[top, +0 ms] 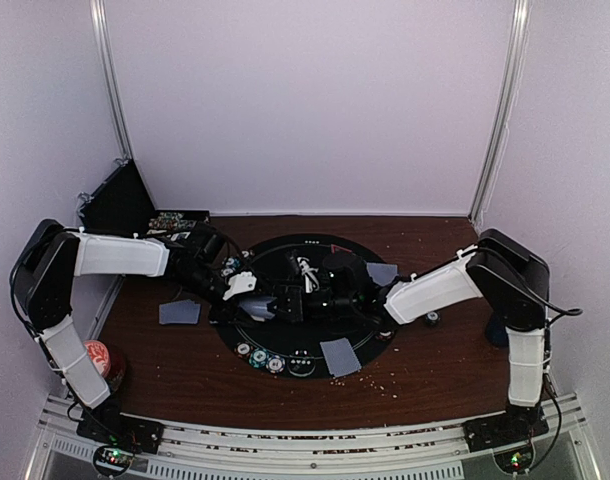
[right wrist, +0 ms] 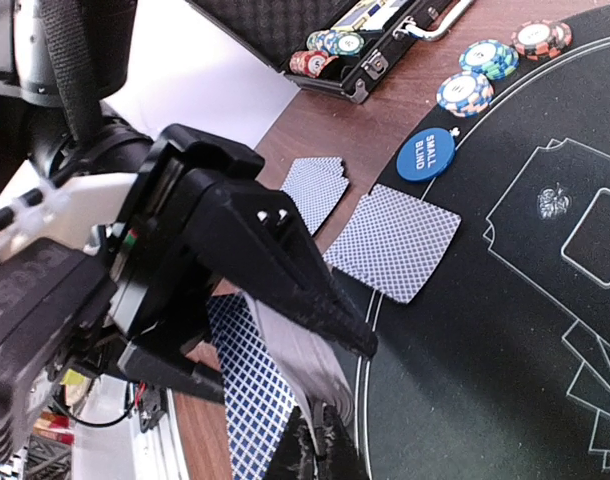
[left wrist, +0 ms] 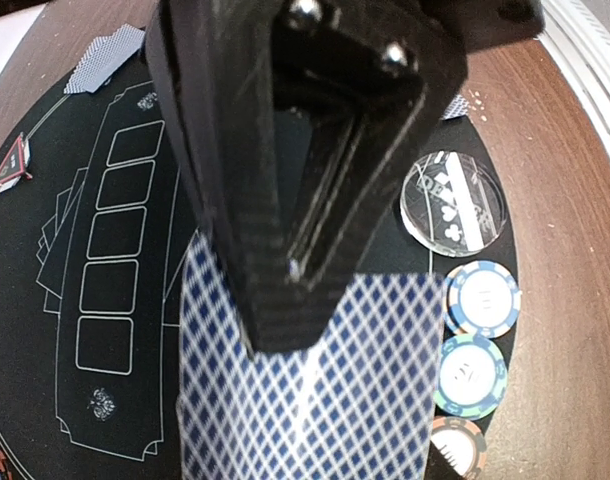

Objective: Distribute texas hold em gaming equipment
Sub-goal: Pick up the poker card from the face-down deck piles, then flop the poker card in the community card area.

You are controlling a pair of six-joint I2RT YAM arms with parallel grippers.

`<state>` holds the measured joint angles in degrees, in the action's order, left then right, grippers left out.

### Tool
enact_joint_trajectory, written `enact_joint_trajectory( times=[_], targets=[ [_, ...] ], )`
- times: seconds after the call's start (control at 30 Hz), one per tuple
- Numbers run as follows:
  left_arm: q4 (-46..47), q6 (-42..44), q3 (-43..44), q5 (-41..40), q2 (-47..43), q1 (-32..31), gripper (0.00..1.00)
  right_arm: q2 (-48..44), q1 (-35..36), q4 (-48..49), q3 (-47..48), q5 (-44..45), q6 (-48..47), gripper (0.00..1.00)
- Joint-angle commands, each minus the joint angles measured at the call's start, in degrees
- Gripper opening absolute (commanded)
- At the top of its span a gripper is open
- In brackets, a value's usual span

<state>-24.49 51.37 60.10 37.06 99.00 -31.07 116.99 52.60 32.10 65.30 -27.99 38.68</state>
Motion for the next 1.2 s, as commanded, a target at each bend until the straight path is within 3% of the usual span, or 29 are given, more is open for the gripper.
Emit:
enact_joint_trajectory(
  times=[0.0,0.3,0.6,0.87,1.17],
  targets=[
    [-1.78,0.66,0.00,2.50,-0.56,-0.31,0.42,-4.06,-1.61,1.15,-2.69,0.17,0.08,0.00],
    [-1.75,0.49,0.11,2.32,-0.31,-0.38,0.42,-11.65,-3.96,-0.60,-8.58,2.70,-1.24,0.00],
    [-1.74,0.31,0.37,2.06,-0.04,-0.34,0.42,-19.72,-4.40,-18.33,-6.98,25.95,-11.56,0.00],
    [-1.71,-0.73,0.84,0.71,0.02,-0.26,0.42,-12.75,-3.28,-28.17,2.20,40.59,-15.94,0.00],
    [-2.01,-4.03,2.43,-3.97,-0.59,2.18,0.42,-0.65,-0.62,-35.50,16.47,51.07,-19.55,0.00]
  ],
)
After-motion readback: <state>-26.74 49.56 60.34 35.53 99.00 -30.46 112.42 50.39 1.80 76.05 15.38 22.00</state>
